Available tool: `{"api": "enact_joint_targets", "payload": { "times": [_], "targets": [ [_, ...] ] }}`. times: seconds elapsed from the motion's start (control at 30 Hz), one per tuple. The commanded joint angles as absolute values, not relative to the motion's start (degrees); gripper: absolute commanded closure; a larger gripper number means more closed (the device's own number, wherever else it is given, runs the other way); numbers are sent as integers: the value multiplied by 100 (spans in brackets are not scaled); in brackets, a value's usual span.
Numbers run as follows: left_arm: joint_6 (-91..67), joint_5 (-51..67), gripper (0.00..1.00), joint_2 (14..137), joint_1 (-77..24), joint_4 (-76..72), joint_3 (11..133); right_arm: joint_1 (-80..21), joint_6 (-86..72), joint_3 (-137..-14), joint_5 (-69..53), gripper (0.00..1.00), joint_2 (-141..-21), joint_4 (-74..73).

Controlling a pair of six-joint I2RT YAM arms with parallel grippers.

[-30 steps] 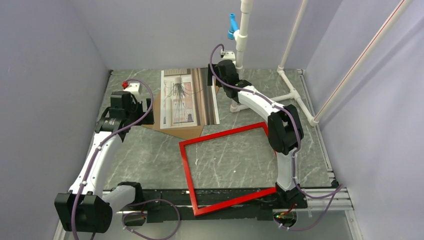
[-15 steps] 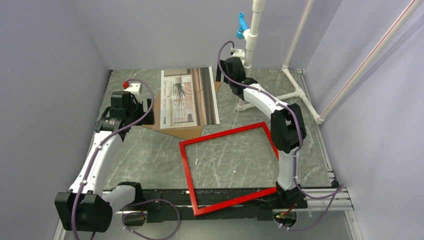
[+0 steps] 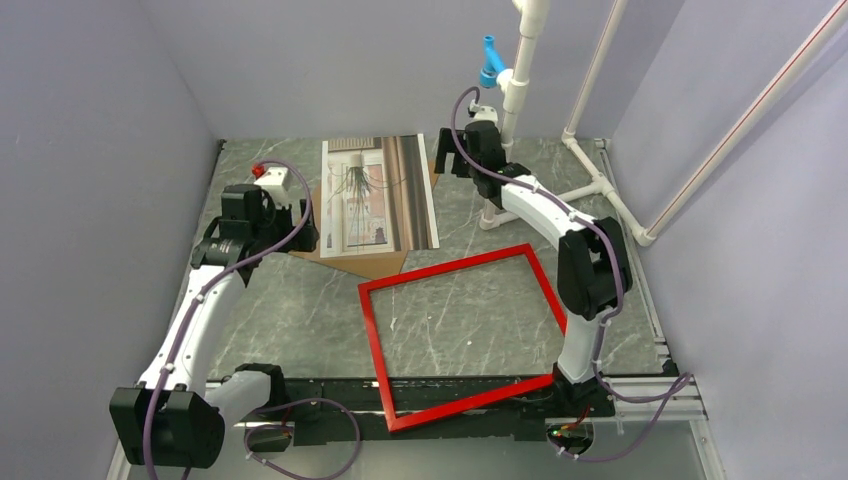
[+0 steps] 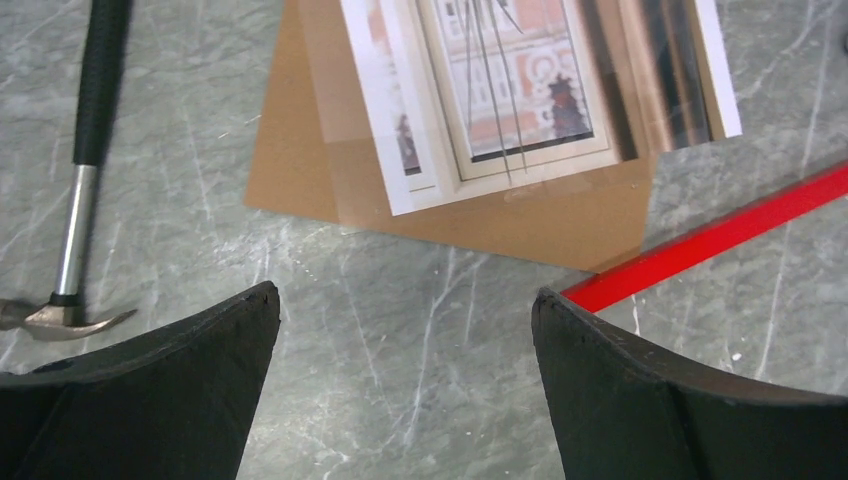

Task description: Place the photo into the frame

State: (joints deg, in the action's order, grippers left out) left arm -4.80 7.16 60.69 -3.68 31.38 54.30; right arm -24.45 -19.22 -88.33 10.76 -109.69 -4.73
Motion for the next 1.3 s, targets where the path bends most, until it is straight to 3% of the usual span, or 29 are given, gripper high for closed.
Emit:
{"api": "enact_joint_targets", "payload": {
  "times": [0.0, 0.9, 1.27],
  "targets": [
    [-322, 1321, 1, 5874, -422, 2798, 5386, -2333, -2276, -8502, 442, 0, -10389, -308],
    [-125, 1532, 1, 6073, -766, 2848, 5484, -2641, -925, -9602, -1737, 0, -11096, -1365],
    [-70, 1679, 1, 5981, -841, 2795, 5448, -3425, -362, -9354, -1706, 0, -10775, -2105]
  ]
}}
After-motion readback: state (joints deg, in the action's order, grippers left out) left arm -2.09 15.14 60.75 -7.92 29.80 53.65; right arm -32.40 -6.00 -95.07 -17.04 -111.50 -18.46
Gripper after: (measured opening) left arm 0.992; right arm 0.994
